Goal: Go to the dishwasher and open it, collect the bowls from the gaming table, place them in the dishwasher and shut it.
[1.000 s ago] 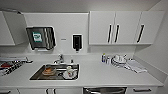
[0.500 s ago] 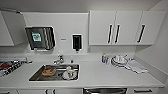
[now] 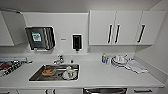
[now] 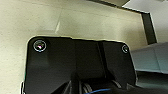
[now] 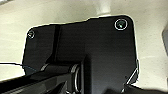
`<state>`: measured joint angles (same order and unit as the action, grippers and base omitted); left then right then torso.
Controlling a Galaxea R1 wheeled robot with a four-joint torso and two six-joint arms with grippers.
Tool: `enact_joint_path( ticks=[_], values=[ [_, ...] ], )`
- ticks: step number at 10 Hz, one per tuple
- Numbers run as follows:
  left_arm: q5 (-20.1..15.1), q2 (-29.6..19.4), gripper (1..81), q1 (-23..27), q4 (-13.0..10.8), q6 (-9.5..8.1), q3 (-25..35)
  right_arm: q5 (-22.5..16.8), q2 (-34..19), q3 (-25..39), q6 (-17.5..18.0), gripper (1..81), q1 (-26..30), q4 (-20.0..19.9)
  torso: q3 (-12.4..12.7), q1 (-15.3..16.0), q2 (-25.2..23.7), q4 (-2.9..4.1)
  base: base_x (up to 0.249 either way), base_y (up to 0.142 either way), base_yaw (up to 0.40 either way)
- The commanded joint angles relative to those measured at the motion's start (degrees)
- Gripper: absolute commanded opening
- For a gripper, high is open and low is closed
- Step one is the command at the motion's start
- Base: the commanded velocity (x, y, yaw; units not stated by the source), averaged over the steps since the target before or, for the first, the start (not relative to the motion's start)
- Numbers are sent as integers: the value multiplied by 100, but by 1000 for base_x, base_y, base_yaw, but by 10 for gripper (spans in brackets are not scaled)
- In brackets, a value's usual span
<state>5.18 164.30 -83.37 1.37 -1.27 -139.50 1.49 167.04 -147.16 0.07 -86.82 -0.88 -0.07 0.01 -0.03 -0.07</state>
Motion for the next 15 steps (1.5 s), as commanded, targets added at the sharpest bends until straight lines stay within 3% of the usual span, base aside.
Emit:
enact_joint_path(
  ticks=[1, 2, 4, 5, 8, 10, 11, 12, 15],
  values=[
    [-263, -29, 811, 317, 22, -40, -139, -351, -54, -13, -25, 811, 283, -71, 0, 0, 0, 0, 0, 0, 0],
    [-254, -38, 811, 308, 30, -40, -104, -360, -54, 5, -34, 811, 266, -70, 0, 369, -573, 0, 0, 0, 0],
    [-263, -142, 811, 308, 39, -49, 9, -368, -106, 153, -34, 811, 248, -79, 0, 433, -678, 0, 0, 0, 0],
    [-263, -284, 811, 308, 39, -40, 212, -368, -203, 321, -34, 811, 239, -70, -541, 525, -831, 0, 0, 0, 0],
    [-185, -934, 811, 308, 39, -49, 1231, -351, -835, 1296, -25, 811, 283, -80, -839, 829, -1336, 0, 0, 0, 0],
    [-131, -1004, 811, 308, 40, -49, 1284, -342, -880, 1323, -25, 811, 292, -96, -1220, 1084, -1738, 0, 0, 0, 0],
    [-140, -1004, 811, 299, 39, -49, 1293, -342, -880, 1314, -16, 811, 310, -97, -881, 1218, -1948, 0, 0, 0, 0],
    [-140, -1004, 811, 308, 39, -49, 1284, -342, -888, 1314, 10, 811, 345, -140, -1049, 1336, -2136, 0, 0, 0, 0],
    [-140, -1013, 811, 307, 39, -49, 1258, -342, -880, 1297, 28, 811, 397, -132, -1180, 1639, -2617, 0, 0, 0, 0]
  ],
)
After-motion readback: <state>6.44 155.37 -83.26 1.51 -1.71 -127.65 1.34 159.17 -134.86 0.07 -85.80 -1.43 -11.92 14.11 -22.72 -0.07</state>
